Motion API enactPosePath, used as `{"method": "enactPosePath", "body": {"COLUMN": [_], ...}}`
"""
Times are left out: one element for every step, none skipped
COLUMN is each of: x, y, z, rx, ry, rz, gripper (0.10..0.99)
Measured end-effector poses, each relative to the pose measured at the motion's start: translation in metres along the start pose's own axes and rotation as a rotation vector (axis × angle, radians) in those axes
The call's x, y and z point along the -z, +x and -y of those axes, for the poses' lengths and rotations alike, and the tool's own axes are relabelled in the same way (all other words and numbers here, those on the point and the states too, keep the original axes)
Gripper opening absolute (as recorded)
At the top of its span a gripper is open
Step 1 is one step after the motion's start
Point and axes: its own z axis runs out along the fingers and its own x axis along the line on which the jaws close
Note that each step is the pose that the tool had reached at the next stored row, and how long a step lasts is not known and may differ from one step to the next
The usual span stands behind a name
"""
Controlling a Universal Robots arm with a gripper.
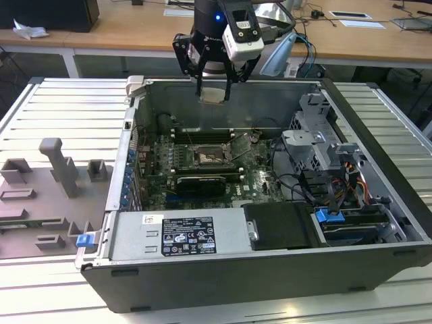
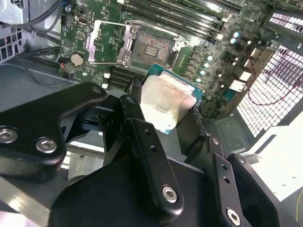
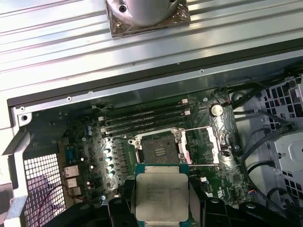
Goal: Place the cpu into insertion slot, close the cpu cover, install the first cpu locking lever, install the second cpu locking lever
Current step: 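Place the cpu into insertion slot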
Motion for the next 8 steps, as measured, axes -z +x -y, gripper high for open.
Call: {"method": "enactPosePath", "body": {"x": [0.0,0.0,0.0,-0.0001,0.0,-0.0001,-0.0001,-0.0001], "y": [0.0,0.0,0.0001,0.0001,0.0001,0.0001,0.0001,0.0001], "z": [0.0,0.0,-0.0002,-0.0005,-0.0005,-0.0005,-0.0006,-0.0006], "rx": [-0.01,-0.019,-0.027,-0.037,-0.047,-0.057,-0.062,-0.067], "ry": [0.0,0.0,0.001,0.003,0.003,0.004,0.004,0.004], "rz": [0.001,0.0018,0.0028,0.004,0.0051,0.0061,0.0065,0.007], "gripper": [0.537,0.537,0.537,0.537,0.537,0.537,0.537,0.537]}}
